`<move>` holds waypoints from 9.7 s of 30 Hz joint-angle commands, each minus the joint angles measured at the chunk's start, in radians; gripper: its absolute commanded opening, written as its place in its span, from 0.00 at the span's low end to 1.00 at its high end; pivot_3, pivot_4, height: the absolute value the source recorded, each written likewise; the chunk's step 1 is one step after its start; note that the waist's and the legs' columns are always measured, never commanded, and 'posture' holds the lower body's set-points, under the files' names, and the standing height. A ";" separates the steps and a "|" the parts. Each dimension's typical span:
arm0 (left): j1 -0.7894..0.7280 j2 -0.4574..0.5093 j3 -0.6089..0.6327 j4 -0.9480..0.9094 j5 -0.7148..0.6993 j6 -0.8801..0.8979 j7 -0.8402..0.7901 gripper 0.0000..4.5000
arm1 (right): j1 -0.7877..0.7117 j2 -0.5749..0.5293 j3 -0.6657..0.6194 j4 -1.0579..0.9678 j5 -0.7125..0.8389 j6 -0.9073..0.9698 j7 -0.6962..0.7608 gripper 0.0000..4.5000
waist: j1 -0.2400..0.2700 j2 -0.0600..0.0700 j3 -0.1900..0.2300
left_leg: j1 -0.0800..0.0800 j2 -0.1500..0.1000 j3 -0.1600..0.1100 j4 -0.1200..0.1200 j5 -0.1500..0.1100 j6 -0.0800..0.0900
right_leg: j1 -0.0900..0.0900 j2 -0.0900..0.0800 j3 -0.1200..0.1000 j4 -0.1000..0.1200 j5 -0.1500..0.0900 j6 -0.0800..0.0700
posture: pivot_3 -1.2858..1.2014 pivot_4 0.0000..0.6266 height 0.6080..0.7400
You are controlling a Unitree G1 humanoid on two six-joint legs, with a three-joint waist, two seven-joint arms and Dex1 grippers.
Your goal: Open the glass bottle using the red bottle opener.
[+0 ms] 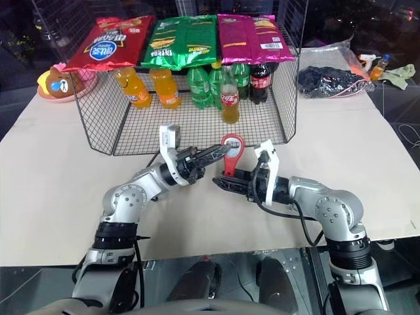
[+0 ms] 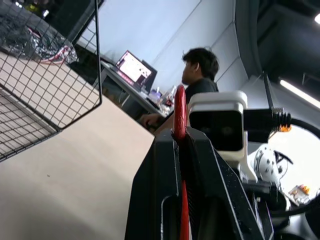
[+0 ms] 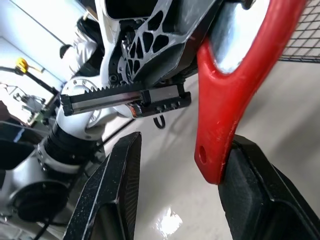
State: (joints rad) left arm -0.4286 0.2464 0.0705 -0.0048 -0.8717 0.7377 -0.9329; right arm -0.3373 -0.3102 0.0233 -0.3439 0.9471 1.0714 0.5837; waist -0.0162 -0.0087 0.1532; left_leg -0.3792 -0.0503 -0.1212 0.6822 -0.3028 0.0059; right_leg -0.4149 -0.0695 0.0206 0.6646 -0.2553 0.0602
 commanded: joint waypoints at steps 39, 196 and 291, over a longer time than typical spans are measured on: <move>0.015 -0.020 0.055 0.004 -0.081 0.052 0.050 0.00 | -0.028 0.101 -0.043 0.048 0.040 -0.064 0.004 0.02 | -0.001 0.000 0.000 | 0.000 0.000 0.000 0.000 0.000 0.000 | 0.000 0.000 0.000 0.000 0.000 0.000 | 0.52 0.24 1.00; 0.176 0.143 -0.056 -0.285 0.579 -0.479 0.273 0.99 | -0.021 0.089 0.052 -0.059 -0.663 -0.582 -0.210 0.00 | -0.024 0.000 0.000 | -0.003 0.000 0.010 0.003 0.000 0.000 | -0.012 0.001 0.011 0.013 0.000 0.000 | 0.52 0.24 1.00; 0.186 0.046 -0.084 -0.099 0.502 -0.696 0.204 0.26 | -0.312 0.173 0.425 0.840 -1.330 -1.672 -0.395 0.00 | -0.022 0.000 -0.003 | 0.018 0.001 0.010 -0.002 0.000 0.000 | 0.009 0.002 0.010 0.007 0.000 0.000 | 0.52 0.24 1.00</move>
State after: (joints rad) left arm -0.2544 0.2894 0.0304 -0.1457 -0.3953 0.0108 -0.7223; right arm -0.6360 -0.1613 0.3759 0.4919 -0.3545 -0.5522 0.1204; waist -0.0384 -0.0087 0.1501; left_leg -0.3608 -0.0497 -0.1115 0.6798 -0.3028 0.0059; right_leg -0.4061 -0.0673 0.0307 0.6716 -0.2556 0.0601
